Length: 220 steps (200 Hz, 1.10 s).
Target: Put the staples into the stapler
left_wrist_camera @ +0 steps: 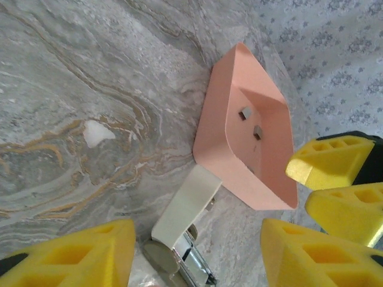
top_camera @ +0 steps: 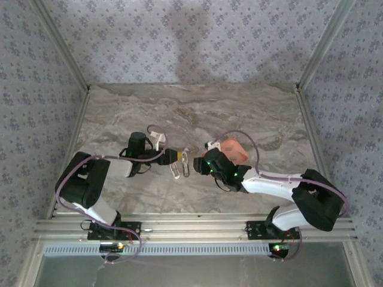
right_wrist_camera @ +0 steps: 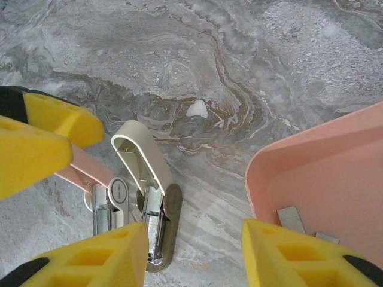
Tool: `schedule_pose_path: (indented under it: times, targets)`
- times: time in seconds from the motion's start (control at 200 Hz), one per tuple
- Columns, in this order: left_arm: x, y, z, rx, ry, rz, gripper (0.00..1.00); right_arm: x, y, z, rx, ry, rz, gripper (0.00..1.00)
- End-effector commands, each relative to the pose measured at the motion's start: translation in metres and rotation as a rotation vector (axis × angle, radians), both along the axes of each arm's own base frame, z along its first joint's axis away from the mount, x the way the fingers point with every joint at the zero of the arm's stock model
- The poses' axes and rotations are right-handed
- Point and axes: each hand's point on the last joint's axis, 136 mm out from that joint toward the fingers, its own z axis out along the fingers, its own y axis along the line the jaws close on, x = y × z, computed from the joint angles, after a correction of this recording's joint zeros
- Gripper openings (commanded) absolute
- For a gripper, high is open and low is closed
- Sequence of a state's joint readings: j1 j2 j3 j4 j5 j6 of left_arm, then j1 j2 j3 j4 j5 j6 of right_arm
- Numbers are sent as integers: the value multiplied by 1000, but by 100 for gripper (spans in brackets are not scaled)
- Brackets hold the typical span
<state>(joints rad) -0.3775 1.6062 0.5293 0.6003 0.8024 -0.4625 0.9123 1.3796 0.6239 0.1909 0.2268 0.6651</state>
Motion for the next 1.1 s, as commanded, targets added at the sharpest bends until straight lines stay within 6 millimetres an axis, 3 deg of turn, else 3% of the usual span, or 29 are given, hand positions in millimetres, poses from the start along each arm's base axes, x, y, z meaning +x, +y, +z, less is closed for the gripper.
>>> schedule_pose_path:
  times: [0.0,0.35,0.615,0.909,1.094]
  targets:
    - [-8,-10,17,-19,-62,-82,57,-2,-5,3,-6,-9,-27,45]
    - [-34,-13,8,35,-44,-159,56,-2,-3,3,-24,-16,-22,46]
    - [-43,-17,7,61,-34,-179,55,-2,-1,1,-24,-11,-16,46]
    - [-35,0,21,90,99,23,58,-2,1,4,-14,-13,-6,46]
    - [-45,8,30,65,261,111,62,-4,3,5,-5,-18,2,46]
